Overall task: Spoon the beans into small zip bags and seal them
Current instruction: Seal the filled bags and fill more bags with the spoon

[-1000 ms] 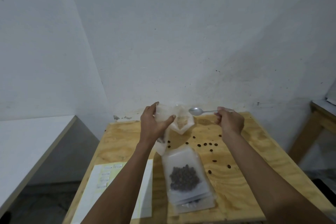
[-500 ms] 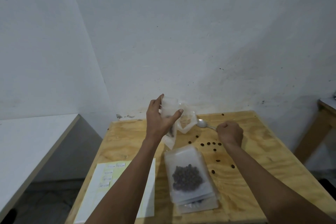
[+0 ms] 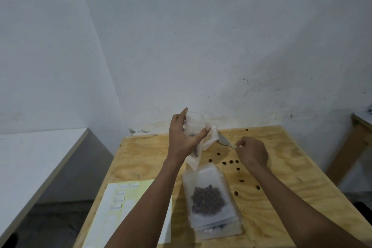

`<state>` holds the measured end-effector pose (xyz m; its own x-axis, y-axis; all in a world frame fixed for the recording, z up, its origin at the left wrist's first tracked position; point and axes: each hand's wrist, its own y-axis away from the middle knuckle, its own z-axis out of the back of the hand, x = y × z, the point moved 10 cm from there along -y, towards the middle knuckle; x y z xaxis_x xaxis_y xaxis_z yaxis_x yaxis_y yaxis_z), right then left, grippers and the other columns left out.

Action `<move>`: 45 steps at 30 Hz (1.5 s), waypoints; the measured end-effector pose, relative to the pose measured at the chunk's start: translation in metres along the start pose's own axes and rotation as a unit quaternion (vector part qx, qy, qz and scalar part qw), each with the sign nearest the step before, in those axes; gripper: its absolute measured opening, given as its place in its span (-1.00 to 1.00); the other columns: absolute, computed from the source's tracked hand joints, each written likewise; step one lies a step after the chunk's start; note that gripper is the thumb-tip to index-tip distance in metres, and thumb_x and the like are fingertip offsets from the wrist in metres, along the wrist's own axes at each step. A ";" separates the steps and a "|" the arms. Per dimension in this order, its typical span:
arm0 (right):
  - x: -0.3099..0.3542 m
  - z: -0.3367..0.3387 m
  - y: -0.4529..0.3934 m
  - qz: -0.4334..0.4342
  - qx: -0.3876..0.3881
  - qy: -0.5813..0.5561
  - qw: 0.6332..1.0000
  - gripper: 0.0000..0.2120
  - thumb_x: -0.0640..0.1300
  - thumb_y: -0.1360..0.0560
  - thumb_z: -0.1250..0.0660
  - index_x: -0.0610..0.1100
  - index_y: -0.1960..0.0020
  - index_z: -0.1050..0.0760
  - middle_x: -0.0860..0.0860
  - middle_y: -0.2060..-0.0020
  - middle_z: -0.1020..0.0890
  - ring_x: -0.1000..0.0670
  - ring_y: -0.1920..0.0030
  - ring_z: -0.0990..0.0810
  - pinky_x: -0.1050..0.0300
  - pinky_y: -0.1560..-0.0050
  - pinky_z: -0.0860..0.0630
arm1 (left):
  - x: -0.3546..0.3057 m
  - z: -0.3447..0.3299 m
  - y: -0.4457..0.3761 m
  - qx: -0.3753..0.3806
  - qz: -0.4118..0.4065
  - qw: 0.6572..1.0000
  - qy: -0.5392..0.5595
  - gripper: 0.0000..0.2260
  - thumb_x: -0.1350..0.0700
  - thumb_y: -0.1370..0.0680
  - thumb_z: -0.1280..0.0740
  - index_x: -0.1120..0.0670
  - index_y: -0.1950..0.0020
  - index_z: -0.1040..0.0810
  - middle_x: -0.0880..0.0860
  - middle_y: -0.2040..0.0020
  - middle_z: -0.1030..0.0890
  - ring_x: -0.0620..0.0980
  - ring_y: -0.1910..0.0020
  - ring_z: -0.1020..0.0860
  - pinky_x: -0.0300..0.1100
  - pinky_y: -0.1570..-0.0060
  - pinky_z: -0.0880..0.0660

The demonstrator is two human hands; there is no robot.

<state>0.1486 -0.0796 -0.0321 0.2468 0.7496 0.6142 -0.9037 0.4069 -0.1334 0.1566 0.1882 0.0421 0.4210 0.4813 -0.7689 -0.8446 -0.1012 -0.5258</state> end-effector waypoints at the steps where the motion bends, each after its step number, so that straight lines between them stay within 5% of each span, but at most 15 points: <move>1: 0.013 0.004 0.001 0.022 0.009 -0.082 0.996 -0.89 -0.14 -0.53 -0.44 0.03 0.15 -0.64 0.07 0.17 -0.70 0.03 0.16 -0.65 0.16 0.19 -0.55 | -0.002 0.001 -0.001 -0.001 0.000 1.000 0.001 -0.11 -0.36 -0.31 -0.50 0.03 -0.52 -0.38 -0.07 -0.20 -0.46 -0.15 -0.20 -0.48 -0.11 -0.12 -0.57; 4: 0.072 0.028 0.009 0.100 0.062 -0.321 0.940 -0.82 0.01 -0.53 -0.47 -0.10 0.14 -0.62 0.01 0.21 -0.73 0.00 0.14 -0.72 0.08 0.11 -0.63 | -0.010 0.004 -0.003 -0.012 -0.003 1.000 0.000 -0.10 -0.38 -0.31 -0.49 0.03 -0.53 -0.37 -0.05 -0.18 -0.46 -0.12 -0.19 -0.48 -0.09 -0.14 -0.56; 8: 0.145 0.055 0.026 0.157 0.162 -0.419 0.879 -0.75 -0.05 -0.52 -0.50 -0.22 0.08 -0.54 -0.12 0.24 -0.72 -0.03 0.21 -0.72 -0.03 0.04 -0.69 | -0.034 0.015 -0.008 -0.037 -0.025 0.999 -0.005 -0.08 -0.37 -0.32 -0.48 0.05 -0.55 -0.34 -0.02 -0.14 -0.46 -0.10 -0.17 -0.49 -0.12 -0.14 -0.52; 14: 0.170 0.089 0.034 0.188 0.068 -0.388 0.899 -0.84 -0.25 -0.52 -0.48 -0.14 0.14 -0.51 -0.08 0.30 -0.69 -0.08 0.33 -0.69 -0.06 0.13 -0.70 | -0.056 0.038 -0.011 -0.041 -0.016 0.998 0.033 -0.05 -0.21 -0.36 -0.59 -0.05 -0.62 -0.20 -0.07 -0.16 -0.48 -0.19 -0.12 -0.49 -0.29 -0.08 -0.51; 19: 0.165 0.105 0.045 0.189 -0.009 -0.374 0.908 -0.77 -0.33 -0.57 -0.35 -0.03 0.14 -0.57 -0.02 0.22 -0.69 -0.11 0.17 -0.70 -0.18 0.09 -0.67 | -0.075 0.066 -0.001 -0.079 -0.006 0.978 0.191 -0.63 0.15 -0.55 -0.46 -0.10 -0.28 -0.44 0.06 0.04 -0.66 0.04 0.10 -0.62 -0.13 0.10 -0.56; 23: 0.173 0.096 0.061 0.194 0.069 -0.417 0.885 -0.83 -0.28 -0.49 -0.40 -0.02 0.12 -0.64 0.12 0.32 -0.62 -0.01 0.17 -0.63 -0.06 0.08 -0.68 | -0.081 0.077 0.002 -0.085 0.024 0.966 0.243 -0.83 0.32 -0.55 -0.38 0.07 0.01 -0.51 0.07 0.18 -0.63 0.02 0.22 -0.58 -0.07 0.23 -0.52; 27: 0.174 0.093 0.072 0.192 0.088 -0.445 0.871 -0.90 -0.28 -0.48 -0.49 -0.09 0.11 -0.67 -0.03 0.24 -0.67 0.00 0.12 -0.67 0.02 0.04 -0.69 | -0.086 0.077 0.009 -0.046 0.050 0.962 0.263 -0.87 0.37 -0.52 -0.36 0.15 0.09 -0.58 0.10 0.20 -0.60 0.03 0.22 -0.57 -0.11 0.25 -0.50; 31: 0.174 0.091 0.084 0.188 0.091 -0.446 0.870 -0.92 -0.26 -0.46 -0.52 -0.11 0.12 -0.69 -0.06 0.18 -0.72 -0.10 0.07 -0.70 -0.03 0.00 -0.68 | -0.085 0.073 0.019 -0.003 0.061 0.958 0.280 -0.91 0.25 -0.50 -0.49 0.16 0.06 -0.61 0.32 0.18 -0.62 0.18 0.21 -0.59 0.04 0.17 -0.54; 41: 0.155 0.084 0.099 0.145 0.094 -0.446 0.878 -0.92 -0.32 -0.41 -0.53 -0.17 0.14 -0.70 -0.10 0.23 -0.70 0.05 0.25 -0.67 0.16 0.12 -0.64 | -0.082 0.072 0.042 -0.010 0.086 0.957 0.278 -0.88 0.38 -0.43 -0.50 0.24 0.12 -0.61 0.08 0.22 -0.65 0.00 0.20 -0.61 -0.18 0.15 -0.56; 45: 0.148 0.085 0.098 0.127 0.121 -0.466 0.867 -0.89 -0.37 -0.41 -0.54 -0.21 0.10 -0.72 -0.08 0.21 -0.73 0.02 0.21 -0.70 0.20 0.12 -0.66 | -0.077 0.072 0.043 0.013 0.090 0.957 0.275 -0.83 0.45 -0.43 -0.46 0.20 0.18 -0.60 0.09 0.25 -0.67 0.01 0.20 -0.65 -0.09 0.08 -0.61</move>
<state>0.0665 0.0274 0.1119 -0.2600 0.0063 0.9656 -0.9620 0.0846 -0.2596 0.0636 0.2089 0.1050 0.3723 -0.0730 -0.9253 -0.9248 -0.1137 -0.3631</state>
